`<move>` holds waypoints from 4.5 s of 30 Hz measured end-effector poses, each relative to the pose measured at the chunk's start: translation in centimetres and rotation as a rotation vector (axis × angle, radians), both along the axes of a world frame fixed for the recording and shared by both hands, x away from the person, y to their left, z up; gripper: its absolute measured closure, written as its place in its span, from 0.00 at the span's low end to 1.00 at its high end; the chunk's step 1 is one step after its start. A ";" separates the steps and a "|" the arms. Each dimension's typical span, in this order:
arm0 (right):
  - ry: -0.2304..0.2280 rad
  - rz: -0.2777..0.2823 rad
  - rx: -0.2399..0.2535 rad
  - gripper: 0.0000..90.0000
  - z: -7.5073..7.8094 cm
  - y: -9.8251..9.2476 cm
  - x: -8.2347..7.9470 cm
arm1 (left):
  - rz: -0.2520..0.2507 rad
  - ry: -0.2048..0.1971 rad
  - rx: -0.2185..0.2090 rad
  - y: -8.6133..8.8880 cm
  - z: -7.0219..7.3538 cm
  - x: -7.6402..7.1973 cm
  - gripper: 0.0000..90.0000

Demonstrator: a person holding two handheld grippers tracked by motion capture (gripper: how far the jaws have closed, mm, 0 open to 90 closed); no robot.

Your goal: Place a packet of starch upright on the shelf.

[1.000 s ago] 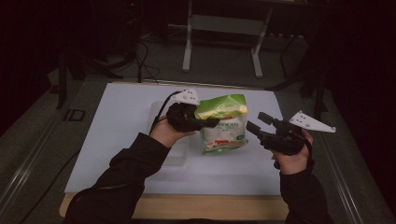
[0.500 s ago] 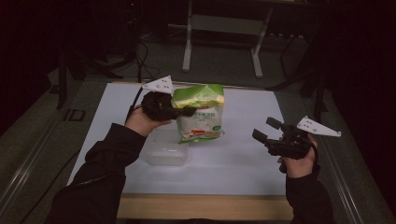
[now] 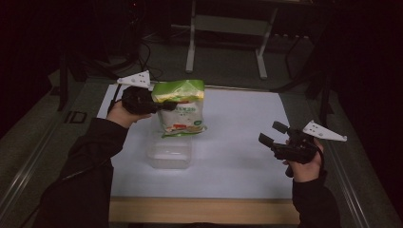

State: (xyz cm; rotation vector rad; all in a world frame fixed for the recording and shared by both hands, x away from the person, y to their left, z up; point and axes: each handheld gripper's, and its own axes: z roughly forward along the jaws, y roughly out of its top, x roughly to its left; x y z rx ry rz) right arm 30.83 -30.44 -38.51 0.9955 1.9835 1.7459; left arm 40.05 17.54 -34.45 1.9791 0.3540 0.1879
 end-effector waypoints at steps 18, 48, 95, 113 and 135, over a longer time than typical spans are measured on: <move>0.027 0.007 -0.021 0.15 -0.7 0.1 0.4 | -0.018 0.029 0.055 2.5 -4.6 0.9 0.92; 0.079 0.048 -0.036 0.16 -2.2 0.8 0.4 | 0.012 0.081 0.085 2.2 -9.5 1.2 0.92; 0.104 0.040 -0.102 0.16 -3.6 0.7 0.0 | 0.271 0.116 -0.042 3.3 -8.7 -8.6 0.00; 0.114 0.030 -0.129 0.16 -4.8 0.4 -0.3 | 0.139 0.089 -0.067 -1.6 -8.5 -12.1 0.00; 0.125 0.022 -0.172 0.15 -7.4 0.9 -2.2 | 0.017 0.122 -0.077 -8.8 -11.3 -13.7 0.00</move>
